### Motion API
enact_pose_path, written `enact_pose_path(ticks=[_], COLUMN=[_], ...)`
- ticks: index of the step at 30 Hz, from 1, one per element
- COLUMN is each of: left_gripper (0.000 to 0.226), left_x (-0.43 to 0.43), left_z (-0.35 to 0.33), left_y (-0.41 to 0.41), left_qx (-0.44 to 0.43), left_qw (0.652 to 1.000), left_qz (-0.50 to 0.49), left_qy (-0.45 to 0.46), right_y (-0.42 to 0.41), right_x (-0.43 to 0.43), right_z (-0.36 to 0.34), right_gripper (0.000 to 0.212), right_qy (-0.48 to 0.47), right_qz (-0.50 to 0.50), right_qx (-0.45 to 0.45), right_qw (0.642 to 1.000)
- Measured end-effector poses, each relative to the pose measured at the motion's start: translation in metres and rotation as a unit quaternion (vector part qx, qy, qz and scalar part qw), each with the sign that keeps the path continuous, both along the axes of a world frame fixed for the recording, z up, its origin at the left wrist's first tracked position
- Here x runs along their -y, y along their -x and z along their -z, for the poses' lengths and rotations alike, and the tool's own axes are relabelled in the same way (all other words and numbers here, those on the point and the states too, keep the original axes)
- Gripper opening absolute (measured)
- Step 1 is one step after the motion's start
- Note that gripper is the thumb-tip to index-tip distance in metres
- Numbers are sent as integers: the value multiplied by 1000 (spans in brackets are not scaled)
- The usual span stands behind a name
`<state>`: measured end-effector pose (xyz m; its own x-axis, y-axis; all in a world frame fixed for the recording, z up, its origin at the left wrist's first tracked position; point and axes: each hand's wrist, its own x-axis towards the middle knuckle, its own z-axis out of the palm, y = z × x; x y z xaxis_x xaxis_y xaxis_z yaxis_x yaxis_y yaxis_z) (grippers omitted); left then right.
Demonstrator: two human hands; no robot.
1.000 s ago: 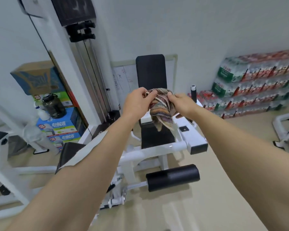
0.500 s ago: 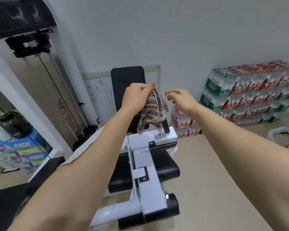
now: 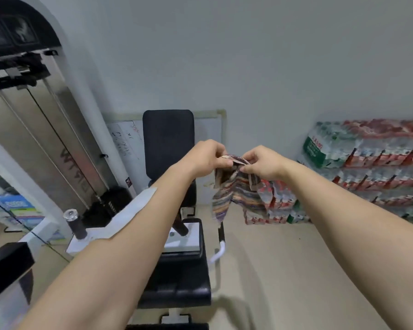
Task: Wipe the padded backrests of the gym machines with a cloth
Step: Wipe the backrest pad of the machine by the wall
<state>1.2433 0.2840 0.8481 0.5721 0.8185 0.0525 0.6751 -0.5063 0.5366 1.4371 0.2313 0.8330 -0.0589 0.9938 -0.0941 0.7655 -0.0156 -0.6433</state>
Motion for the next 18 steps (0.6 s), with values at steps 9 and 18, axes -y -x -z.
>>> enact_pose_path(ticks=[9,18], left_gripper=[5,17], left_x=[-40,-170], left_z=[59,101], left_y=[-79,-85], left_qx=[-13,184], left_qw=[983,881], left_qz=[-179,-431], left_qy=[-31,61], right_y=[-79,-52], right_x=[-82,-228], right_z=[28,65], right_gripper=[26,34], right_qy=[39,158], right_qz=[36,6], right_qx=[-123,-183], right_qw=[991,970])
